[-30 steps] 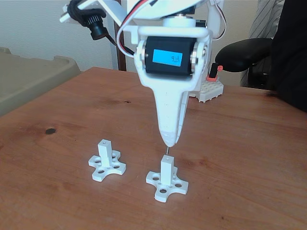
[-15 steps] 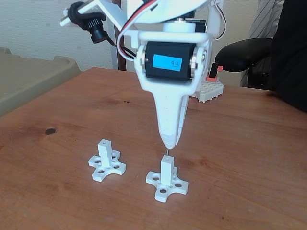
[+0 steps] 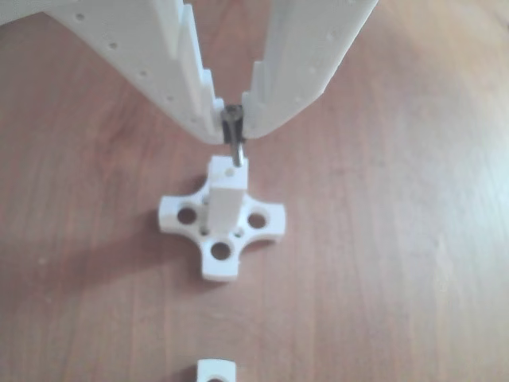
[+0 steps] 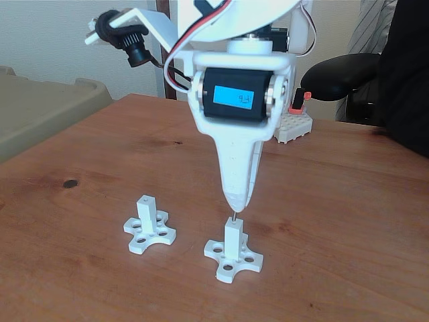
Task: Grab the screw and set it in the hole.
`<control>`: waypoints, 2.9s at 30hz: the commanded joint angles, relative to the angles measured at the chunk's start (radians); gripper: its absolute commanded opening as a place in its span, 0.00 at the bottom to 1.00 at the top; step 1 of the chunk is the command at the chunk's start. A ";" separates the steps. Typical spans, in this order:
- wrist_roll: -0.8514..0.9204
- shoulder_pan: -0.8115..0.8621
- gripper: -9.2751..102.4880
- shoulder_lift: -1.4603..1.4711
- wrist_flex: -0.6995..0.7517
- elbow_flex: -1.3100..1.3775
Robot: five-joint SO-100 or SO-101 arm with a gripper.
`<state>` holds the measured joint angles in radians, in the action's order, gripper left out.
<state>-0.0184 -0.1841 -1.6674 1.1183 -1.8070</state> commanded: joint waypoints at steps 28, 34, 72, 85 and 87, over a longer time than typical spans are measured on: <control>0.002 0.008 0.04 0.006 -0.011 0.015; 0.003 0.008 0.04 0.015 -0.015 0.015; 0.006 0.014 0.04 -0.008 0.017 0.028; 0.008 0.015 0.04 -0.017 0.031 0.032; 0.008 0.015 0.04 -0.017 0.032 0.032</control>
<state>-0.0184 -0.1810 -1.6306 1.1367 -1.8055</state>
